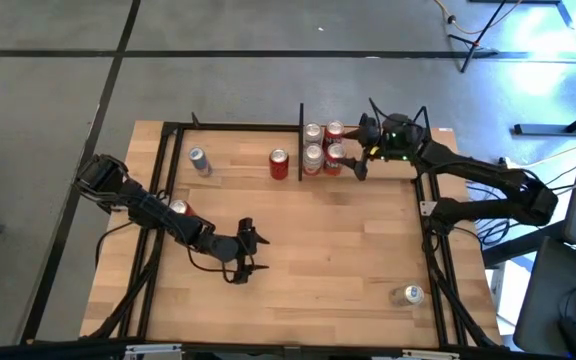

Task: Place canned beverage on shelf
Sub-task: Put the right red black soda can on the shelf

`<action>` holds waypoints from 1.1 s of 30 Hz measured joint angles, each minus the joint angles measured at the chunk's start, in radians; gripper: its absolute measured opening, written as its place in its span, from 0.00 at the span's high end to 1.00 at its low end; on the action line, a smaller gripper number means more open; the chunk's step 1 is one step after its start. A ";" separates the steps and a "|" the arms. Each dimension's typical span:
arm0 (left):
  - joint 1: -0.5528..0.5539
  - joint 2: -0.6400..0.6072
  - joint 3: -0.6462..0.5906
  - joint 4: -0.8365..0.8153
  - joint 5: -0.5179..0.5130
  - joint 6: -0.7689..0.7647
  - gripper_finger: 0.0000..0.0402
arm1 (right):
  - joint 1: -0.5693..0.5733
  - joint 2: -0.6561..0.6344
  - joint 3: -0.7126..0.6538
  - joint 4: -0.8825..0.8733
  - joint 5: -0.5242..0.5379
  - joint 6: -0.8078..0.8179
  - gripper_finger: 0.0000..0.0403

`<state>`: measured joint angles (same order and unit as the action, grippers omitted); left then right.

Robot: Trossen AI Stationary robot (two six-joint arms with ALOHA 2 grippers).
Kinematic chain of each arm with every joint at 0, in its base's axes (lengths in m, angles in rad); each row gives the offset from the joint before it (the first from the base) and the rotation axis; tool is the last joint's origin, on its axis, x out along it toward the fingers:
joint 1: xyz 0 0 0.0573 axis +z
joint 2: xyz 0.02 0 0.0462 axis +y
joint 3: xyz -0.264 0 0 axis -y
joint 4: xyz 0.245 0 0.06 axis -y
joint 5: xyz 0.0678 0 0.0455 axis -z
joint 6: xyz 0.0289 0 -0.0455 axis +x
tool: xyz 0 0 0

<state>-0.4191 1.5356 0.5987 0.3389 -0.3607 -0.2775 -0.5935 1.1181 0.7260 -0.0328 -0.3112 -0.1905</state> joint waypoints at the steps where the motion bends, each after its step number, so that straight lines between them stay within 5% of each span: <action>1: 0.000 0.000 0.000 0.002 -0.017 0.000 0.21 | 0.015 -0.005 0.006 -0.003 0.005 0.000 0.07; 7: 0.008 -0.011 0.036 -0.032 -0.124 0.000 0.21 | 0.149 -0.015 0.017 0.080 0.006 -0.003 0.07; 18: 0.149 -0.127 0.234 -0.346 -0.207 0.083 0.21 | 0.396 0.018 0.001 0.120 0.125 -0.024 0.07; 33: 0.691 -0.146 0.360 -0.570 0.241 0.439 0.21 | 0.516 0.085 -0.098 0.251 0.298 0.036 0.07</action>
<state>0.2724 1.3891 0.9584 -0.2309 -0.1197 0.1616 -0.0777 1.2026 0.6277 0.2180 -0.0128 -0.1549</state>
